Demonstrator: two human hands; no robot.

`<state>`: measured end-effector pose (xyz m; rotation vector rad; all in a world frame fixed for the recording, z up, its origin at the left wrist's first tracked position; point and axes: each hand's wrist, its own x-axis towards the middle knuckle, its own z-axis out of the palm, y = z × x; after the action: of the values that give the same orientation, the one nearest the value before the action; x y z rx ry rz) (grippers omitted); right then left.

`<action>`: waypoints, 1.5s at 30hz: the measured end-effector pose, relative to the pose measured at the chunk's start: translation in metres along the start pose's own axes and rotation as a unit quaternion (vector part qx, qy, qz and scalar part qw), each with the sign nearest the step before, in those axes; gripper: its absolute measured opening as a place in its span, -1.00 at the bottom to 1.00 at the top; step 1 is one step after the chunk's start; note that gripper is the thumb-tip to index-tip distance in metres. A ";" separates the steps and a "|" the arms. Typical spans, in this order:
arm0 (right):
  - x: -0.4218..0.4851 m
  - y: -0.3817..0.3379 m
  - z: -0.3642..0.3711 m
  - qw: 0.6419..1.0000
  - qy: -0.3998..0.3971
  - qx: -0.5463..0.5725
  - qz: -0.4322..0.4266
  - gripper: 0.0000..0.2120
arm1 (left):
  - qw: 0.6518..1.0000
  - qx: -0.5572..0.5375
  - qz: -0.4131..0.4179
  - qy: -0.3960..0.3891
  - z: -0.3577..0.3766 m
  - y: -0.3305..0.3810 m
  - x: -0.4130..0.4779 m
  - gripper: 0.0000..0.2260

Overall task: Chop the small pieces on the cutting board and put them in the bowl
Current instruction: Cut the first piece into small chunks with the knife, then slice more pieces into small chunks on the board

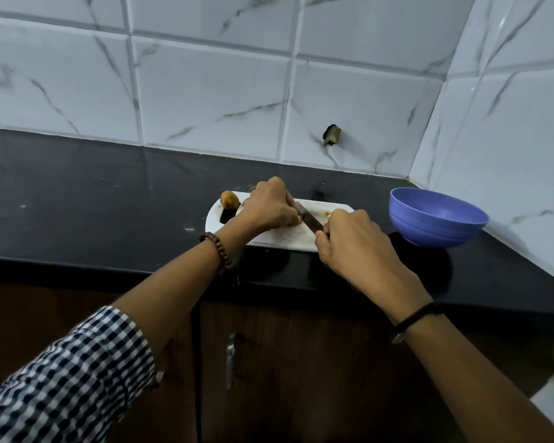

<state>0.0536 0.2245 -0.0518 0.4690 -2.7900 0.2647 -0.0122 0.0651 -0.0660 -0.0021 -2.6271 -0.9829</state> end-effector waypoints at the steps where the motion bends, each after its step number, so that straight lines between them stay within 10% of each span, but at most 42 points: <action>1: -0.001 0.000 -0.001 1.000 -0.003 -0.002 0.000 -0.80 | 1.000 -0.001 0.000 0.002 0.000 -0.001 0.000 -0.89; 16: -0.019 0.021 -0.057 0.996 -0.086 -0.017 -0.030 -0.81 | 0.999 0.032 -0.003 -0.014 0.000 0.003 -0.005 -0.90; 45: -0.008 0.051 0.000 0.995 0.029 0.085 0.042 -0.79 | 0.989 0.109 0.016 0.094 -0.054 -0.043 -0.008 -0.78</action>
<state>0.0430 0.2743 -0.0610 0.3767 -2.7458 0.5295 0.0073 -0.0011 -0.0574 0.0963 -2.5370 -0.6458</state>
